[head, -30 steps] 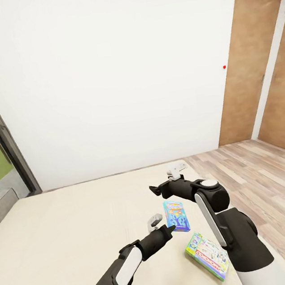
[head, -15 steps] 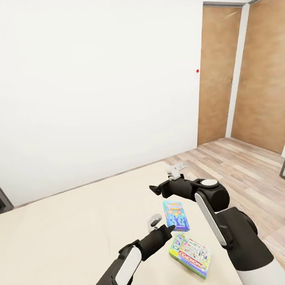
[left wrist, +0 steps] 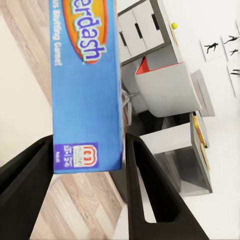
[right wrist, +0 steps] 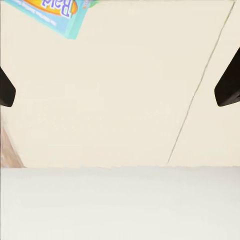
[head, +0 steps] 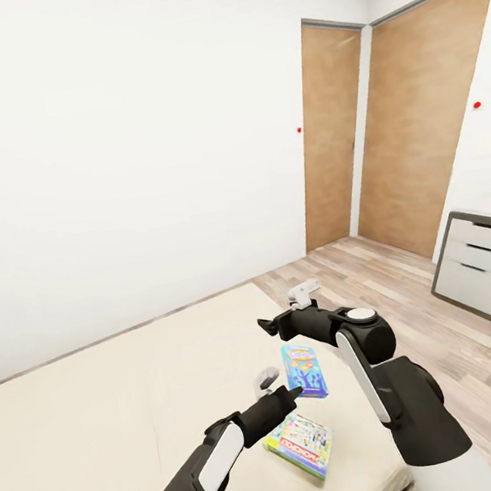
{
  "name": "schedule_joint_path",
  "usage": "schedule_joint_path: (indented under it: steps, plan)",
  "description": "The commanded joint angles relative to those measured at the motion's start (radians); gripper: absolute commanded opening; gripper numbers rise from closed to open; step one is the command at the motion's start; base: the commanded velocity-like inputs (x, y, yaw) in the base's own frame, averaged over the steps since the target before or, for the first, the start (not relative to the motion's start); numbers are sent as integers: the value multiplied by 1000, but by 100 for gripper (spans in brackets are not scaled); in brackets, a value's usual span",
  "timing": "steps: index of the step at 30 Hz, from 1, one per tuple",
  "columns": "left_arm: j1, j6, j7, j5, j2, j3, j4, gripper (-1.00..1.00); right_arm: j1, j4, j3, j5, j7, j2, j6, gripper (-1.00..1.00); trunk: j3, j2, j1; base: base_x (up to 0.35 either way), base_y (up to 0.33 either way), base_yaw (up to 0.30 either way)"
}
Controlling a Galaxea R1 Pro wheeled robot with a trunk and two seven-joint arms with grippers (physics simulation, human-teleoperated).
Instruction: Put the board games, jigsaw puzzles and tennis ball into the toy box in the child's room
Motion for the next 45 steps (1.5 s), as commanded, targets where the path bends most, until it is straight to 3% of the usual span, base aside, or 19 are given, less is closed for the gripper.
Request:
schedule_joint_path:
  steps: [1, 6, 21, 45]
  plan:
    - [-1, 7, -1, 11, 0, 0, 0, -100, -1, -1, 0, 3, 3, 1, 5, 100, 2, 7, -4, 0, 0, -290]
    - [0, 4, 0, 11, 1, 1, -1, -100, -1, -1, 0, 3, 3, 1, 5, 100, 18, 42, -23, 0, 0, -287]
    - [7, -8, -29, 10, 5, 2, -2, -100, 0, -1, 0, 3, 3, 3, 6, 100, 18, 42, -23, -82, -63, -79]
    - [5, -4, -32, 12, 4, 3, -2, -100, -2, 0, 0, 3, 3, 3, 6, 100, 21, 49, -27, -7, -6, -281]
